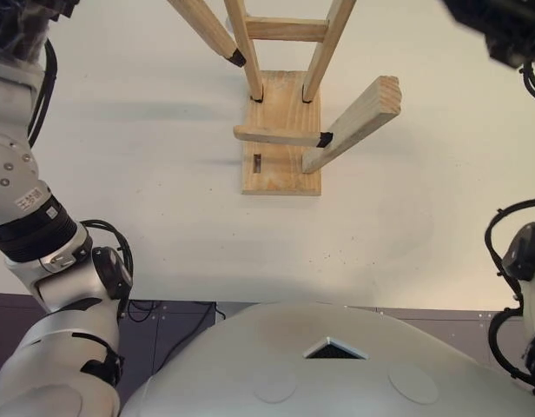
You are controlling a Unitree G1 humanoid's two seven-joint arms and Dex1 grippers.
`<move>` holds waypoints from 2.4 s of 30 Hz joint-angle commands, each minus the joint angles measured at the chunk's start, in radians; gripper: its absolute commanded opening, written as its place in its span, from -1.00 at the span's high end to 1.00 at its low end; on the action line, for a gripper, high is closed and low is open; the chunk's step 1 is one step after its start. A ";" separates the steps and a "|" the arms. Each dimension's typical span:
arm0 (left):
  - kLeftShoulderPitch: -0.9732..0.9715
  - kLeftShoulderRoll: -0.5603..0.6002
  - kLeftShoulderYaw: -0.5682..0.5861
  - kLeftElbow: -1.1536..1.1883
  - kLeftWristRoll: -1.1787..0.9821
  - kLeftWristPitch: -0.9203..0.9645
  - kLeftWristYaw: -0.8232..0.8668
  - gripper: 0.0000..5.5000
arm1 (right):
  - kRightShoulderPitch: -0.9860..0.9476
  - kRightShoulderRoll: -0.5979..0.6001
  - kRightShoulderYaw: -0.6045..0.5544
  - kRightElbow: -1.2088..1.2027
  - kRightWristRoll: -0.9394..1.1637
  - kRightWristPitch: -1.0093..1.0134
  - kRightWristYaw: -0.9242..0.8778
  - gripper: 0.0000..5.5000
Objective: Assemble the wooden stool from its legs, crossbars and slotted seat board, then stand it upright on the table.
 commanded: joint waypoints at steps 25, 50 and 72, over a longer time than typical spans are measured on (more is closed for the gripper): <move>0.236 -0.101 -0.163 0.261 0.137 -0.062 -0.281 0.26 | 0.130 -0.052 0.191 -0.178 -0.157 -0.215 0.053 0.17; -0.066 0.618 -0.465 0.347 0.509 -0.077 -1.039 0.27 | 0.261 -0.027 0.222 -0.265 -0.176 -0.291 -0.039 0.21; -0.497 0.592 -0.855 0.404 0.581 -0.184 -1.103 0.27 | 0.342 0.027 0.306 -0.307 -0.174 -0.366 -0.143 0.23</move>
